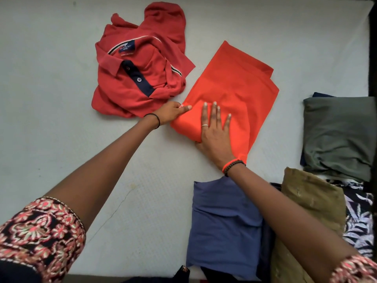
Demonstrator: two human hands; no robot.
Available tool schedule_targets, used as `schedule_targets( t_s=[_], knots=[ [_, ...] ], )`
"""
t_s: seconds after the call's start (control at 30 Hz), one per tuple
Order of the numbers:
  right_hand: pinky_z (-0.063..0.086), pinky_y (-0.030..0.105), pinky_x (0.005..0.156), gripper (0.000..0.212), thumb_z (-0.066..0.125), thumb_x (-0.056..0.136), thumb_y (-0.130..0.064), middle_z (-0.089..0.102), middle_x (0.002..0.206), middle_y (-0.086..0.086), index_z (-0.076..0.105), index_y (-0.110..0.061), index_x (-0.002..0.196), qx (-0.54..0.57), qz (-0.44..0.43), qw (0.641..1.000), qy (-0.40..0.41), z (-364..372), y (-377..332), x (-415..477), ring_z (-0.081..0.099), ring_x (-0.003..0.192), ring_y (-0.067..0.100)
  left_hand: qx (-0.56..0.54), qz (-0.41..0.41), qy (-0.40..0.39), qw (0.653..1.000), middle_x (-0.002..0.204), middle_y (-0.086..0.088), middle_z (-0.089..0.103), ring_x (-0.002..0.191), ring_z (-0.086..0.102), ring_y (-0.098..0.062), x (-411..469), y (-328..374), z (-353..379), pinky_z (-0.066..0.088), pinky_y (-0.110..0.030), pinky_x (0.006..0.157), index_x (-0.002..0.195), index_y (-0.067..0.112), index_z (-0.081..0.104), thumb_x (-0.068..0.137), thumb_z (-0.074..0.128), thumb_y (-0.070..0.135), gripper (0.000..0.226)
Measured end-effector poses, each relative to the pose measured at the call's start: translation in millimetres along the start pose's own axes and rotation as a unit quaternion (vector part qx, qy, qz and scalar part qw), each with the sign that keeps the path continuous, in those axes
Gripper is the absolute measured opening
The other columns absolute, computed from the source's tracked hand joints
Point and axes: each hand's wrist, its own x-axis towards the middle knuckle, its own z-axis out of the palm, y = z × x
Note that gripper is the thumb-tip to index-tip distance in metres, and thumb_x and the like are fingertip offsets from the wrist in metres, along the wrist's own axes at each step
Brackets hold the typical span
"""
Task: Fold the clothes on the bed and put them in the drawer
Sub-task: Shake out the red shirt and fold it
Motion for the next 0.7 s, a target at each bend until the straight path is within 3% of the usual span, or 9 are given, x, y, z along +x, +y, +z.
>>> schedule_targets(
  t_s=[0.1, 0.2, 0.27, 0.33, 0.4, 0.43, 0.5, 0.6, 0.7],
  knots=[
    [0.008, 0.061, 0.113, 0.104, 0.065, 0.081, -0.038, 0.005, 0.156, 0.026, -0.005, -0.001, 0.149, 0.053, 0.002, 0.998, -0.030, -6, -4, 2, 0.008, 0.145, 0.037, -0.009, -0.036, -0.014, 0.999, 0.072, -0.006, 0.049, 0.062, 0.047, -0.017, -4, 12, -5, 0.038, -0.013, 0.046, 0.074, 0.012, 0.051, 0.096, 0.047, 0.045, 0.039],
    [0.007, 0.059, 0.114, 0.093, 0.055, 0.091, -0.033, -0.003, 0.158, 0.019, -0.012, -0.001, 0.148, 0.170, -0.006, 0.982, -0.086, -18, -2, -2, 0.000, 0.147, 0.032, -0.101, -0.072, 0.006, 0.992, 0.097, -0.012, 0.060, 0.079, 0.060, -0.025, -20, 17, -9, 0.052, -0.026, 0.061, 0.111, 0.008, 0.059, 0.097, 0.035, 0.053, 0.053],
    [0.011, 0.057, 0.115, 0.082, 0.047, 0.096, -0.029, -0.003, 0.158, 0.018, -0.009, 0.000, 0.148, 0.249, -0.018, 0.958, -0.142, -32, -1, -8, 0.003, 0.147, 0.030, -0.145, -0.087, 0.049, 0.984, 0.086, -0.009, 0.060, 0.069, 0.059, -0.020, -33, 14, -9, 0.052, -0.023, 0.054, 0.101, 0.009, 0.059, 0.098, 0.028, 0.055, 0.056],
    [0.020, 0.041, 0.114, 0.067, 0.040, 0.100, -0.023, 0.015, 0.155, 0.023, 0.002, 0.004, 0.148, 0.304, -0.034, 0.936, -0.172, -48, 1, -10, 0.020, 0.143, 0.031, -0.197, -0.069, 0.144, 0.967, 0.079, -0.006, 0.059, 0.062, 0.057, -0.015, -42, 4, -3, 0.049, -0.019, 0.047, 0.092, 0.010, 0.060, 0.099, 0.028, 0.051, 0.053],
    [0.031, 0.033, 0.098, 0.036, 0.035, 0.101, -0.018, 0.054, 0.120, 0.018, 0.036, 0.000, 0.132, 0.347, -0.044, 0.919, -0.182, -66, 7, -7, 0.048, 0.117, 0.027, -0.264, -0.026, 0.249, 0.932, 0.083, -0.003, 0.062, 0.064, 0.058, -0.011, -49, -6, 10, 0.049, -0.017, 0.050, 0.093, 0.012, 0.061, 0.102, 0.028, 0.043, 0.046],
    [0.035, 0.037, 0.085, 0.015, 0.035, 0.101, -0.016, 0.054, 0.089, 0.005, 0.047, -0.008, 0.106, 0.385, -0.044, 0.902, -0.192, -74, 12, -1, 0.051, 0.093, 0.022, -0.290, -0.011, 0.292, 0.911, 0.088, -0.002, 0.064, 0.069, 0.060, -0.009, -52, -9, 18, 0.049, -0.018, 0.057, 0.096, 0.012, 0.060, 0.103, 0.028, 0.041, 0.044],
    [0.031, 0.033, 0.056, 0.025, 0.039, 0.095, -0.012, 0.035, 0.065, -0.001, 0.039, -0.018, 0.071, 0.487, -0.021, 0.843, -0.227, -87, 25, 12, 0.036, 0.062, 0.014, -0.342, -0.013, 0.364, 0.866, 0.100, -0.001, 0.064, 0.082, 0.062, -0.008, -57, -12, 32, 0.048, -0.021, 0.069, 0.102, 0.013, 0.058, 0.103, 0.028, 0.039, 0.040],
    [0.048, 0.027, 0.055, 0.019, 0.041, 0.085, -0.008, 0.059, 0.064, 0.009, 0.056, -0.011, 0.074, 0.639, 0.094, 0.707, -0.288, -107, 52, 31, 0.054, 0.057, 0.019, -0.467, -0.071, 0.356, 0.806, 0.110, -0.008, 0.061, 0.093, 0.061, -0.016, -53, -12, 45, 0.048, -0.024, 0.074, 0.115, 0.009, 0.054, 0.102, 0.027, 0.041, 0.044],
    [0.059, 0.028, 0.067, 0.029, 0.034, 0.088, -0.006, 0.072, 0.074, 0.011, 0.062, -0.001, 0.089, 0.693, 0.142, 0.638, -0.303, -122, 94, 59, 0.069, 0.065, 0.018, -0.489, -0.111, 0.237, 0.832, 0.116, -0.012, 0.060, 0.099, 0.060, -0.019, -41, -7, 67, 0.047, -0.027, 0.080, 0.124, 0.005, 0.051, 0.102, 0.027, 0.043, 0.051]
  ],
)
